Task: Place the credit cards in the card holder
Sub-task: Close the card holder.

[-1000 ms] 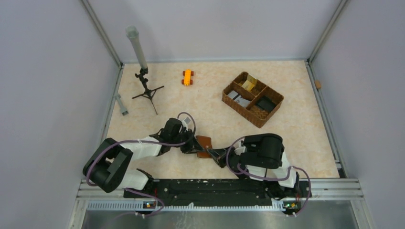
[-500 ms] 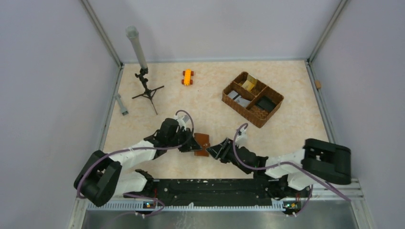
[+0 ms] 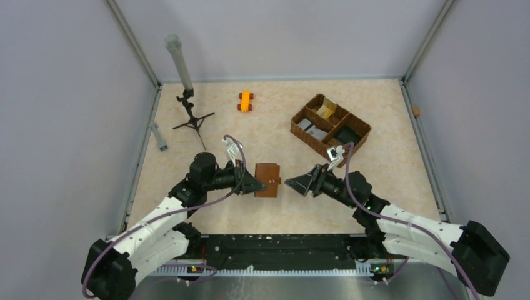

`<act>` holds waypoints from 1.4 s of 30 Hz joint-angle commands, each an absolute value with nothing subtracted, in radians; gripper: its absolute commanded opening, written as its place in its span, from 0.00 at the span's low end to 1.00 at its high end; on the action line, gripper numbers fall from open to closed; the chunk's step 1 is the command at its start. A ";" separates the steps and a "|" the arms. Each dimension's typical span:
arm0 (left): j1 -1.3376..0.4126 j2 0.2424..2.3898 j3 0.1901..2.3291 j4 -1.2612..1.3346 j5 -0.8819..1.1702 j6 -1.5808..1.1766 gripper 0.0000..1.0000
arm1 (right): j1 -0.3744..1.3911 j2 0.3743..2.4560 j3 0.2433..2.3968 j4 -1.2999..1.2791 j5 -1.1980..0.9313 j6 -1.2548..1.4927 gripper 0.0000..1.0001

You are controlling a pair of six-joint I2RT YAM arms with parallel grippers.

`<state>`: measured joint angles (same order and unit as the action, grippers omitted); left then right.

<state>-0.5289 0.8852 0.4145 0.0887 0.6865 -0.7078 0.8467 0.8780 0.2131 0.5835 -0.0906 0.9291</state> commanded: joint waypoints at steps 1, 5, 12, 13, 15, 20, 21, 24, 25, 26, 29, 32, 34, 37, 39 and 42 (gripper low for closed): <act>-0.523 0.829 0.507 0.120 0.776 -0.681 0.00 | 0.831 0.833 0.304 0.485 -0.198 0.855 0.76; -0.521 0.828 0.525 0.104 0.794 -0.677 0.00 | 0.832 0.876 0.360 0.458 -0.211 0.836 0.70; -0.522 0.822 0.533 0.069 0.789 -0.658 0.00 | 0.890 0.938 0.410 0.513 -0.203 0.826 0.57; -0.522 0.819 0.533 0.066 0.786 -0.657 0.00 | 0.898 0.946 0.419 0.516 -0.199 0.823 0.56; -0.521 0.817 0.531 0.062 0.785 -0.655 0.00 | 0.910 0.966 0.431 0.522 -0.191 0.817 0.53; -0.522 0.816 0.538 0.030 0.769 -0.641 0.00 | 0.927 1.000 0.447 0.542 -0.193 0.818 0.43; -0.520 0.815 0.538 0.023 0.766 -0.638 0.00 | 0.932 1.003 0.452 0.542 -0.189 0.819 0.42; -0.520 0.814 0.538 0.015 0.756 -0.634 0.00 | 0.941 1.009 0.454 0.543 -0.185 0.820 0.38; -0.520 0.815 0.538 0.013 0.755 -0.632 0.00 | 0.943 1.012 0.455 0.545 -0.183 0.821 0.37; -0.520 0.816 0.539 0.008 0.751 -0.630 0.00 | 0.945 1.013 0.455 0.546 -0.181 0.823 0.36; -0.520 0.815 0.543 -0.022 0.739 -0.619 0.00 | 0.952 1.017 0.463 0.541 -0.171 0.825 0.35; -0.520 0.813 0.543 -0.028 0.737 -0.616 0.00 | 0.956 1.029 0.473 0.518 -0.157 0.819 0.34; -0.520 0.815 0.543 -0.030 0.739 -0.617 0.00 | 0.958 1.042 0.474 0.522 -0.155 0.823 0.34; -0.520 0.815 0.543 -0.034 0.735 -0.615 0.00 | 0.964 1.062 0.479 0.531 -0.153 0.828 0.34; -0.520 0.814 0.543 -0.034 0.736 -0.615 0.00 | 0.968 1.073 0.482 0.535 -0.153 0.831 0.35; -0.520 0.816 0.545 -0.034 0.735 -0.615 0.00 | 0.970 1.084 0.485 0.544 -0.152 0.831 0.36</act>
<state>-0.5220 0.8330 0.4995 -0.0792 0.7341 -0.6285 0.9493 1.0733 0.4274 0.4805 -0.1493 0.8333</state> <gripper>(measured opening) 0.157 0.357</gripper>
